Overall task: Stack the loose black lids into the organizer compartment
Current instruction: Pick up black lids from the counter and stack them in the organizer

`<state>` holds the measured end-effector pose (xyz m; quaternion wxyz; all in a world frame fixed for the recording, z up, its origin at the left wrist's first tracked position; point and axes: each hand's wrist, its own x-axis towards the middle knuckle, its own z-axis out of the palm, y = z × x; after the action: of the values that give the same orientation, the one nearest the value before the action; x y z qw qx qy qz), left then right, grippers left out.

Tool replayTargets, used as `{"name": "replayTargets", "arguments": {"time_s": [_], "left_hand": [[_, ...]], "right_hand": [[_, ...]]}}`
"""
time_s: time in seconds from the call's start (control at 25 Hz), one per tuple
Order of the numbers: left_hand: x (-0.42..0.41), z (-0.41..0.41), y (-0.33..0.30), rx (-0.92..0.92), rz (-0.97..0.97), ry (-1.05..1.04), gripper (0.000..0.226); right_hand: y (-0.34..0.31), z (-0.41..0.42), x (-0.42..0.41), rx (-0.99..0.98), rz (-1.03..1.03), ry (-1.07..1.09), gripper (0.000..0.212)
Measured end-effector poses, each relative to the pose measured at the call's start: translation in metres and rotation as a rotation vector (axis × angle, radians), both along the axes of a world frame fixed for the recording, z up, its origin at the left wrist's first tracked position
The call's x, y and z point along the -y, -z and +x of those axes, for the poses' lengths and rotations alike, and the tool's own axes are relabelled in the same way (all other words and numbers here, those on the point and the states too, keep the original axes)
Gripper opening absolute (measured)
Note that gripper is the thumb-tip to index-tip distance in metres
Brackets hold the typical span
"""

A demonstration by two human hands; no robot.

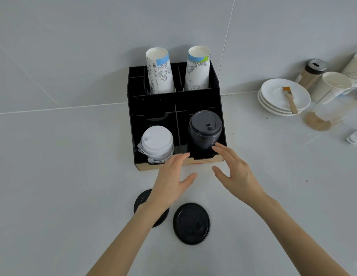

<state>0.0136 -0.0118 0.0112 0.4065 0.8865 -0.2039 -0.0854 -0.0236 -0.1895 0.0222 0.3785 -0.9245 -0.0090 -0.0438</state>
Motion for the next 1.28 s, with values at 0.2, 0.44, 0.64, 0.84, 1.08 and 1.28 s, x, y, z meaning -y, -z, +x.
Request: {"name": "replayTargets", "arguments": {"time_s": [0.2, 0.44, 0.64, 0.84, 1.08, 1.28], "left_hand": [[-0.025, -0.031, 0.014, -0.081, 0.127, 0.114, 0.056], [-0.04, -0.066, 0.029, -0.097, 0.262, 0.164, 0.063], [-0.044, -0.085, 0.038, -0.096, 0.386, 0.203, 0.071], [-0.045, -0.087, 0.042, -0.07, 0.437, 0.238, 0.071], [-0.046, -0.085, 0.042, -0.068, 0.433, 0.261, 0.071], [-0.045, -0.078, 0.034, -0.065, 0.368, 0.256, 0.072]], "right_hand": [[0.017, -0.039, -0.016, -0.101, 0.02, -0.062, 0.051], [0.035, -0.07, -0.023, -0.287, 0.003, -0.233, 0.061], [0.048, -0.077, -0.026, -0.366, -0.036, -0.324, 0.063], [0.056, -0.08, -0.027, -0.364, -0.033, -0.318, 0.063], [0.054, -0.083, -0.032, -0.36, 0.046, -0.264, 0.061], [0.046, -0.082, -0.031, -0.315, 0.105, -0.222, 0.06]]}}
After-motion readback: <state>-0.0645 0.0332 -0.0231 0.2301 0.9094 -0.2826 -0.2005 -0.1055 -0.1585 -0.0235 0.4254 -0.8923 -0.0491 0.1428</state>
